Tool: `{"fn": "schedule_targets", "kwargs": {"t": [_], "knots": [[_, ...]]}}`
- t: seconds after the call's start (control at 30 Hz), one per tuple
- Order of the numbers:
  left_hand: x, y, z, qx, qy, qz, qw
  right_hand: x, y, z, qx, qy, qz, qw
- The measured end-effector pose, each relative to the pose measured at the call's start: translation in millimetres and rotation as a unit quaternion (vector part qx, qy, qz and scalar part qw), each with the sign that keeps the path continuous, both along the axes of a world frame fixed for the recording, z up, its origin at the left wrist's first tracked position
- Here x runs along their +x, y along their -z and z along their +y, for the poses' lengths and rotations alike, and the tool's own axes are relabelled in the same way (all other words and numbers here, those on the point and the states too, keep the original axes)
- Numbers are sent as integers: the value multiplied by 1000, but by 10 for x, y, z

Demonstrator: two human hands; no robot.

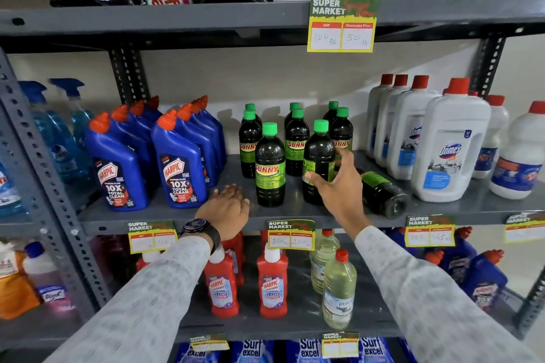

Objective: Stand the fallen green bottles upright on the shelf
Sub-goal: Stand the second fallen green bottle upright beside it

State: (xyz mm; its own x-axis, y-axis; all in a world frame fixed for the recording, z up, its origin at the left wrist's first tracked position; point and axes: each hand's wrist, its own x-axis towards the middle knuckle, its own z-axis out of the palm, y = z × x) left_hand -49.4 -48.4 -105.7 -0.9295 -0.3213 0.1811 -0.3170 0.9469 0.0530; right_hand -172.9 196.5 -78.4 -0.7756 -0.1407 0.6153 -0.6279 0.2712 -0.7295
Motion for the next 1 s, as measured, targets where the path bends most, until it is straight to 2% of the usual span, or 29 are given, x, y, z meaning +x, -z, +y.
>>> {"fn": "schedule_targets", "kwargs": {"t": [0.2,0.37,0.43,0.73,1.0], "knots": [[-14,21,-17,1,-4,4,1000,-61,17,3,-2,-6,-14,1000],[-10,23,-14,1,-3,6,1000,-169,45,72,-23,-153,-102,983],[-6,15,-12,3,-3,5,1000,-229,52,89,-16,-178,-122,976],[31,-38,51,7,-4,1,1000,-121,52,22,-23,-102,-83,991],[46,-57,68,10,-2,3,1000,-171,68,91,-4,-177,-112,978]]}}
